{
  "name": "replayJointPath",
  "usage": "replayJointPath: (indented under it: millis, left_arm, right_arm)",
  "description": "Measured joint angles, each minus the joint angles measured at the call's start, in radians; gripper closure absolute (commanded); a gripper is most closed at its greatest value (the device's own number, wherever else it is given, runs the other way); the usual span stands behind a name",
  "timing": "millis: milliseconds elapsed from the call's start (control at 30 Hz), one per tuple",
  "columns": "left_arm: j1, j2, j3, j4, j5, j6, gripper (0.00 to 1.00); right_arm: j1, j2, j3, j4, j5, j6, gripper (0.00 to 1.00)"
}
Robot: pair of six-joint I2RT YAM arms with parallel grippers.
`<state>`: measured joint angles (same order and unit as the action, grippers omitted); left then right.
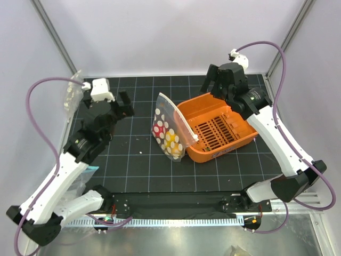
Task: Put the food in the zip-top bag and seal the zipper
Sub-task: Reset both arms
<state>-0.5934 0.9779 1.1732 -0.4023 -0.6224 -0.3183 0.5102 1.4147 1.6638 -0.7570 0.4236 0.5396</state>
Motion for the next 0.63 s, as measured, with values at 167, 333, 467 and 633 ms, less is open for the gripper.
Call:
replayJointPath:
  millis: [167, 333, 467, 633]
  left_arm:
    - [0.000, -0.122, -0.077, -0.093, 0.032, -0.153, 0.00]
    - [0.000, -0.176, -0.148, -0.174, 0.049, -0.275, 0.00]
    - [0.000, -0.193, -0.172, -0.224, 0.064, -0.335, 0.00]
    - [0.000, -0.201, -0.175, -0.252, 0.077, -0.365, 0.00]
  right_arm:
    - [0.001, -0.020, -0.077, -0.034, 0.000, 0.051, 0.00]
    - [0.001, -0.034, -0.132, -0.045, 0.000, 0.069, 0.00]
    - [0.001, -0.036, -0.134, -0.045, 0.000, 0.069, 0.00]
    - [0.001, -0.051, -0.148, -0.048, -0.001, 0.065, 0.00]
